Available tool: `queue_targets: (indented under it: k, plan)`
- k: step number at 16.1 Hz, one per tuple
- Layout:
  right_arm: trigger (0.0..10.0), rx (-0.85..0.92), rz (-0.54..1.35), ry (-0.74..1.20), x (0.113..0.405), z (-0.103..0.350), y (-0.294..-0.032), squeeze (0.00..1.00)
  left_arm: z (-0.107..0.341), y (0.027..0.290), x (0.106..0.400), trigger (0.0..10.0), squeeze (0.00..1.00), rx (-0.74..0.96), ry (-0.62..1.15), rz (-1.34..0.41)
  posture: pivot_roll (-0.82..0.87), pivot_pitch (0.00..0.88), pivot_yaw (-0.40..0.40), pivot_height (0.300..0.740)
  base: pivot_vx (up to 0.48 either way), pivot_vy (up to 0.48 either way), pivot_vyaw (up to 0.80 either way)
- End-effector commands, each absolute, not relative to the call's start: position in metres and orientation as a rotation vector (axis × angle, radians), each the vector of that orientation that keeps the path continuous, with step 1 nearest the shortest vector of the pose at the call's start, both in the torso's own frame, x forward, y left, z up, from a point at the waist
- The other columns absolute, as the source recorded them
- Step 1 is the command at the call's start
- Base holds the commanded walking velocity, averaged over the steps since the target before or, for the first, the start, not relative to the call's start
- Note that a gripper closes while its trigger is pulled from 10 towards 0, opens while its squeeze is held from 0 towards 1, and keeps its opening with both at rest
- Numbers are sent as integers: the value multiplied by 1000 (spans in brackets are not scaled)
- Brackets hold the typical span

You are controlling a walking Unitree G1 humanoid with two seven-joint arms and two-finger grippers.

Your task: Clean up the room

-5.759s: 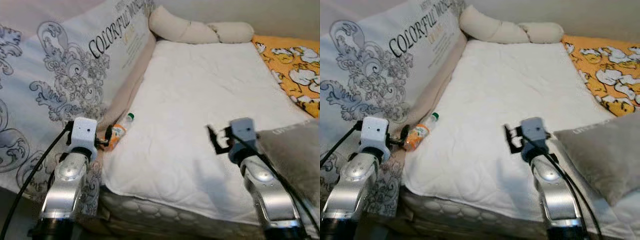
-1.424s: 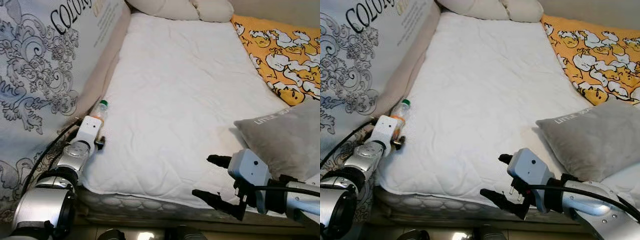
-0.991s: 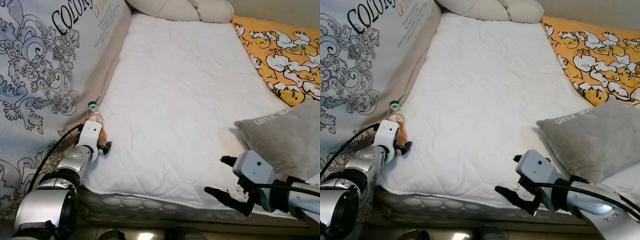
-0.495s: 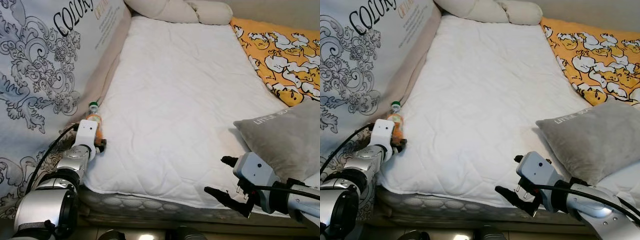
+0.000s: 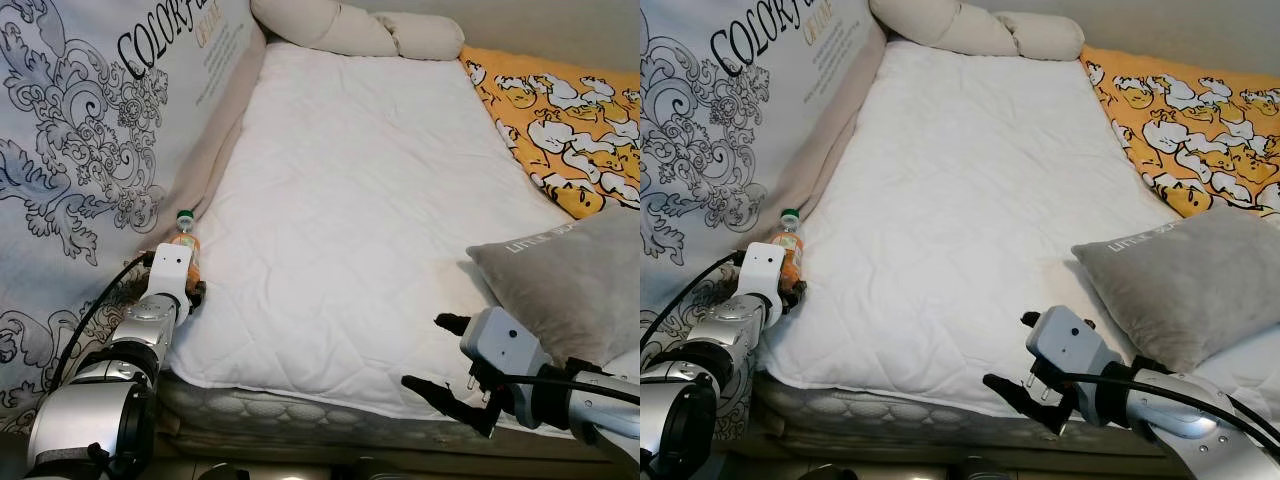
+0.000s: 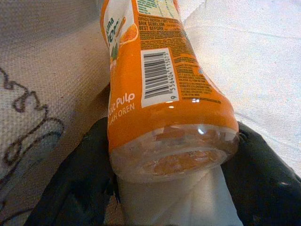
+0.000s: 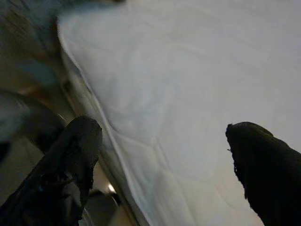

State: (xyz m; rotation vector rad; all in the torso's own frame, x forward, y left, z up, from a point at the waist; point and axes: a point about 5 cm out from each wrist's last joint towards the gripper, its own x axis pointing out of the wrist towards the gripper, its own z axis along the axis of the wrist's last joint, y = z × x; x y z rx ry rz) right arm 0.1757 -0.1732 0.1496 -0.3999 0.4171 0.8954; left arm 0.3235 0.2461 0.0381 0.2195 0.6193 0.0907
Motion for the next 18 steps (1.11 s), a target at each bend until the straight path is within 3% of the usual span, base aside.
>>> queue_targets:
  k: [1, 5, 10, 14, 18]
  plan:
    - [10000, -377, 935, 388, 175, 155, -171, 0, 35, 245, 322, 0, 0, 212, 628, 98, -374, 19, -69, 740, 0, 0, 0]
    - [10000, -330, 998, 370, 175, 156, -167, 0, 38, 240, 326, 0, 0, 213, 607, 85, -355, 15, -59, 740, 0, 0, 0]
    - [10000, -315, 916, 321, 193, 145, -166, 0, 44, 226, 333, 0, 0, 193, 536, 51, -277, 0, -13, 740, 0, 0, 0]
    - [10000, -289, 748, 264, 207, 135, -170, 0, 61, 205, 348, 0, 0, 117, 407, -12, -209, 0, 31, 740, 0, 0, 0]
    - [10000, -247, 364, 239, 220, 115, -181, 0, 63, 148, 347, 0, 0, 18, 269, -222, -130, 0, 60, 740, 0, 0, 0]
